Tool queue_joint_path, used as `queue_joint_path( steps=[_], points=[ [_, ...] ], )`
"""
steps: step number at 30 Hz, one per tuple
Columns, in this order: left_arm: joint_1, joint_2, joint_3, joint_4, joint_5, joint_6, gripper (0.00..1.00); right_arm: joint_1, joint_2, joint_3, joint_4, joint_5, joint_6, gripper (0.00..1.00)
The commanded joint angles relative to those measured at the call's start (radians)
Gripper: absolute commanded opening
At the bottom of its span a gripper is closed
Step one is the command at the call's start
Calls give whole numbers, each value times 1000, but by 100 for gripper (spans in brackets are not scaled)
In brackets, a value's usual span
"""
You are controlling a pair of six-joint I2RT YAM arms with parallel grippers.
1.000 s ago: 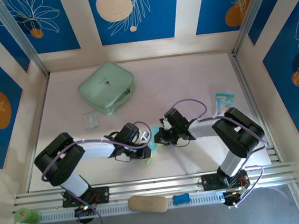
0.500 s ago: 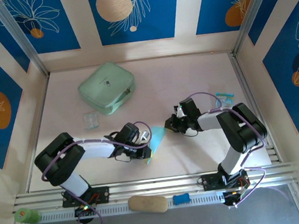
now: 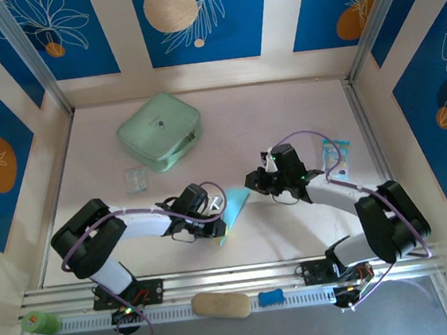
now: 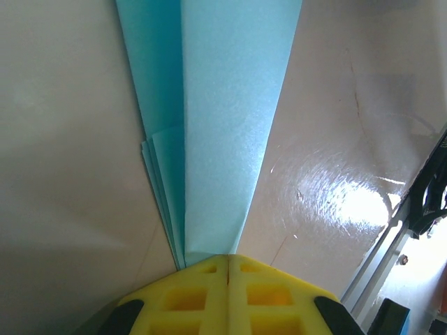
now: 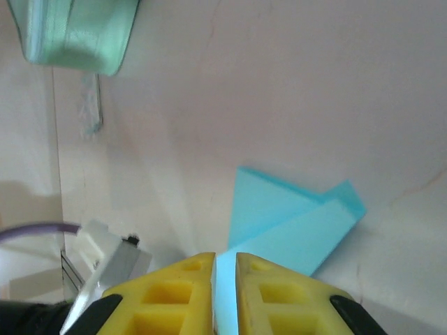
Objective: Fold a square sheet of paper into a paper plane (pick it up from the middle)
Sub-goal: Fold the wing for the fifth time at the center of the table.
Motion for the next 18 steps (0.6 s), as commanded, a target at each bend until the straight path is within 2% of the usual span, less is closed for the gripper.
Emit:
queue_joint_path(
  steps=[1, 10, 18],
  points=[
    [-2, -26, -18, -69, -54, -11, 0, 52, -47, -53, -74, 60, 51, 16],
    [-2, -68, 14, -109, -88, -2, 0, 158, -74, -74, -124, 74, 94, 13],
    [-2, -171, 43, -171, -146, 27, 0, 173, -46, -79, -107, 56, 108, 13]
  ],
)
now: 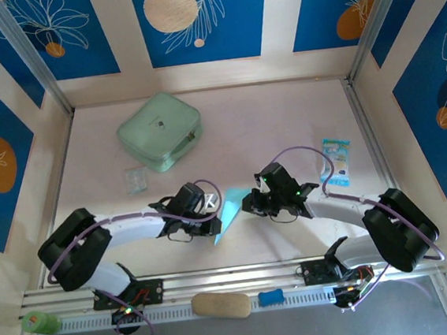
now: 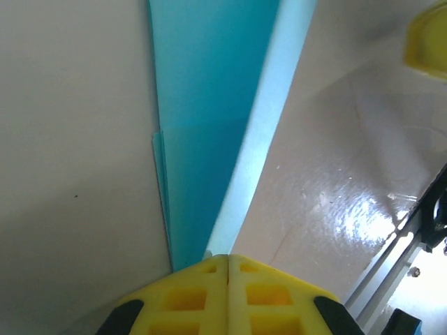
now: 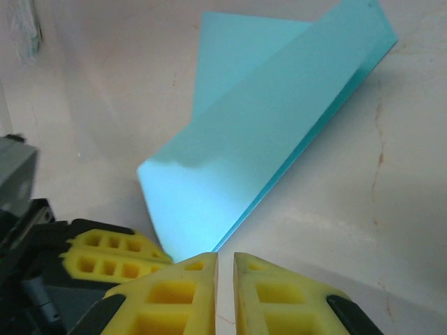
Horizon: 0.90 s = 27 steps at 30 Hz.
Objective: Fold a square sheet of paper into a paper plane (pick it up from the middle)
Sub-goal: Fold the wing for the fifth time at the center of the table, then turn over a paper plane at the center of the table.
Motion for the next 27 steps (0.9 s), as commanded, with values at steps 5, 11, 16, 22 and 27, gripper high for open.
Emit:
queue_joint_path(
  steps=[5, 11, 16, 22, 27],
  points=[
    [4, -127, 53, -125, -124, 56, 6, 24, 55, 15, -12, -30, 11, 14],
    [36, -156, 60, -190, -148, 88, 19, 48, 84, 38, -13, -21, 11, 14],
    [77, -110, 51, -142, -58, 78, 27, 55, 89, 46, -13, -18, 12, 14],
    [92, -17, 91, -108, 23, 98, 29, 64, 104, 56, -26, -23, 19, 14],
    [111, 28, 111, -112, 35, 113, 30, 71, 125, 56, -27, -35, 25, 14]
  ],
)
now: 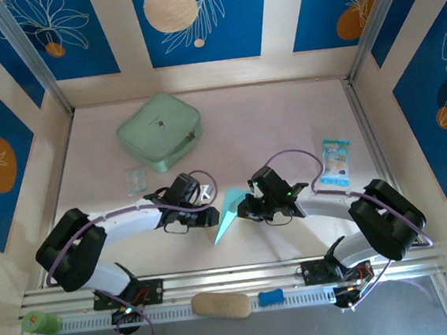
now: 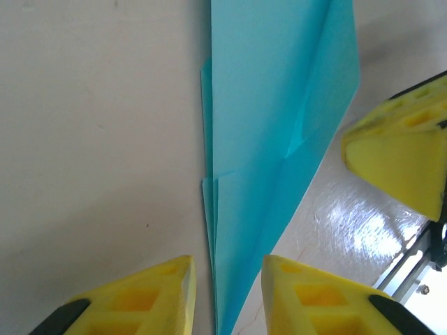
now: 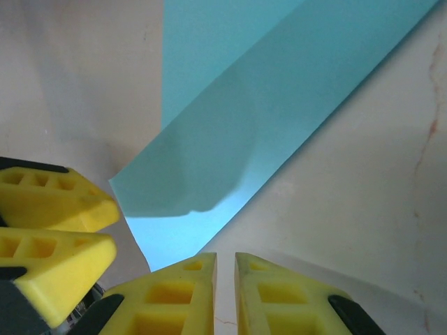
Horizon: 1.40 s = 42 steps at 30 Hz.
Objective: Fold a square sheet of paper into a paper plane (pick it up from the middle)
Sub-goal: Turn over a paper plane at the center of the table.
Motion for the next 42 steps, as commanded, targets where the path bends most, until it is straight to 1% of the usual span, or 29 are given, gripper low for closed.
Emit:
queue_joint_path(
  steps=[1, 9, 18, 24, 28, 33, 36, 42],
  points=[
    [23, 19, 32, 11, 50, 27, 30, 14, 24, 22, -16, -27, 17, 14],
    [30, 69, 46, 26, 112, 35, 31, 27, 63, 21, 10, -37, 27, 14],
    [30, 122, 61, 19, 146, 43, 32, 33, 76, 21, 21, -45, 29, 14],
    [30, 155, 72, 5, 166, 54, 30, 39, 90, 18, 62, -75, 28, 13],
    [30, 160, 67, 15, 167, 45, 26, 45, 102, 16, 78, -81, 36, 12],
    [30, 165, 60, 28, 177, 36, 26, 52, 114, 17, 80, -80, 36, 12],
    [30, 155, 39, 67, 179, 7, 26, 53, 116, 14, 84, -79, 41, 12],
    [30, 186, 36, 111, 229, -20, 26, 56, 125, 13, 91, -78, 43, 12]
  ],
)
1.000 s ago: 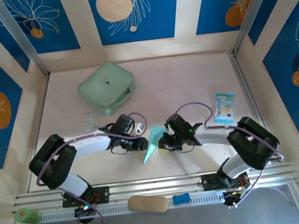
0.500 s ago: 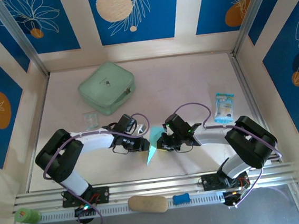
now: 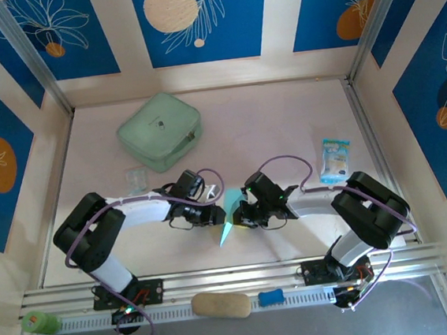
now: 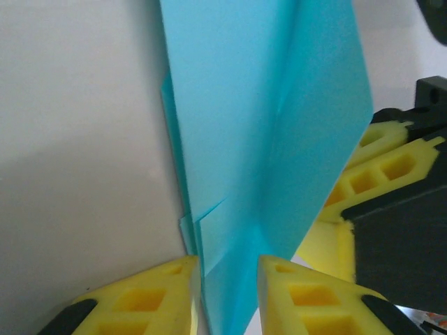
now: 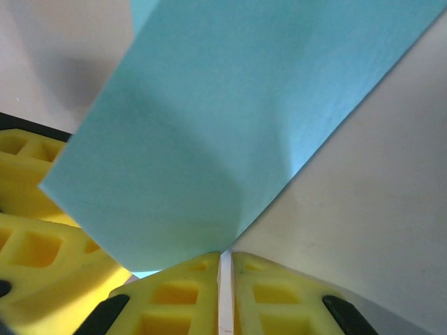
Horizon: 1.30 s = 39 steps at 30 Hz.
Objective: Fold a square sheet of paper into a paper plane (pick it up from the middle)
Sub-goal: Turn over a paper plane at the center of the table.
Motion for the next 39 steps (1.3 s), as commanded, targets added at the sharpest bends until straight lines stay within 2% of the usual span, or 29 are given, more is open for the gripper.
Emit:
queue_joint_path(
  steps=[1, 11, 19, 23, 39],
  points=[
    [8, 42, -12, 45, 68, -25, 26, 6, 13, 10, 20, -17, 13, 11],
    [6, 77, -6, 39, 79, -35, 22, 4, 18, 10, 25, -13, 12, 12],
    [6, -41, 12, -79, -67, 9, 25, -2, 19, 15, 13, -11, 6, 11],
    [6, -71, 23, -104, -95, 18, 27, -1, 22, 9, 25, -11, 15, 12],
    [-2, 29, 19, -59, -35, -6, 28, -1, 22, 10, 22, -11, 13, 12]
  ],
)
